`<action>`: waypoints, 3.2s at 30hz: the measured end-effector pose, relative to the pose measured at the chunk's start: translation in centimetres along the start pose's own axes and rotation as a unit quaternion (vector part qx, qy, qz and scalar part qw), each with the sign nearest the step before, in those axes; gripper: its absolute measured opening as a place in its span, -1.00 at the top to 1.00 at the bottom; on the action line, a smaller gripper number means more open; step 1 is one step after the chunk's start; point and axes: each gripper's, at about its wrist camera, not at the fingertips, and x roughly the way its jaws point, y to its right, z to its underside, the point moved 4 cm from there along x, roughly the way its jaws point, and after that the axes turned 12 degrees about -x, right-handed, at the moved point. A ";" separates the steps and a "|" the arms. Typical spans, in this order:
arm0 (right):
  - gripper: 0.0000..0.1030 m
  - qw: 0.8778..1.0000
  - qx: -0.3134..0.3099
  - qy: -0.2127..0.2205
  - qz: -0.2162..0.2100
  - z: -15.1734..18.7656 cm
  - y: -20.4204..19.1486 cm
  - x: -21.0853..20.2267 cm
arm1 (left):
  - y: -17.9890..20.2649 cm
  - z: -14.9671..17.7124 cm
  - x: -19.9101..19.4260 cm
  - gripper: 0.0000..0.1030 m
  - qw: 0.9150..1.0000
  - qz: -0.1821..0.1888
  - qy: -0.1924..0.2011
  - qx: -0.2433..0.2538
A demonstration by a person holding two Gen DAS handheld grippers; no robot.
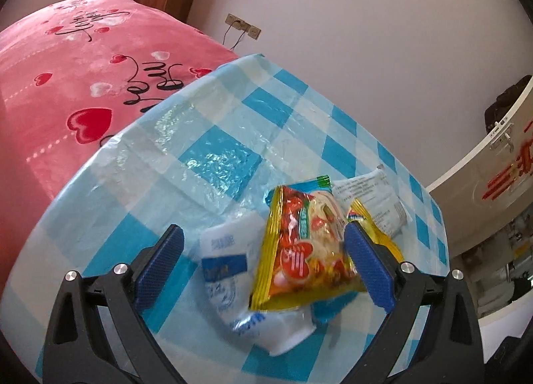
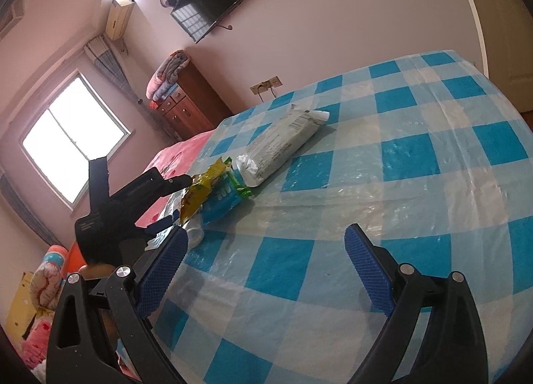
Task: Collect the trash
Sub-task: 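Grasp the white MAGICDAY milk pouch with the left gripper and lift it, then lower the right gripper onto the yellow snack bag and grasp it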
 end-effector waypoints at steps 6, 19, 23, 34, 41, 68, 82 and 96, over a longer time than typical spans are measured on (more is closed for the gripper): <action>-0.83 1.000 0.021 0.002 -0.002 -0.2 1.6 -0.4 | 2.4 1.5 1.1 -0.89 0.999 0.011 -0.017 0.046; -0.83 0.997 0.063 0.021 0.024 -0.8 5.7 -2.5 | 8.9 10.5 0.8 -0.89 0.979 0.062 -0.092 0.170; -0.82 0.997 0.068 0.019 0.032 -0.8 6.6 -2.5 | 10.6 13.5 0.4 -0.89 0.968 0.093 -0.130 0.196; -0.82 0.997 0.067 -0.009 0.026 -0.4 7.0 -1.0 | 9.7 15.2 -3.0 -0.89 0.949 0.037 -0.091 0.300; -0.82 0.998 0.057 -0.027 0.009 -0.3 5.9 0.6 | 8.4 16.1 -3.1 -0.88 0.935 -0.001 -0.091 0.342; -0.82 0.997 -0.018 -0.064 0.039 -1.5 2.3 5.2 | 7.7 15.2 -2.0 -0.23 0.940 -0.041 -0.073 0.329; -0.86 0.993 -0.066 -0.082 0.059 -1.5 1.1 6.7 | 4.6 11.3 -5.7 -0.23 0.958 -0.053 -0.062 0.276; -0.89 0.990 -0.080 -0.091 0.068 -1.3 0.7 6.9 | 4.1 10.2 -6.6 -0.23 0.953 -0.050 -0.029 0.297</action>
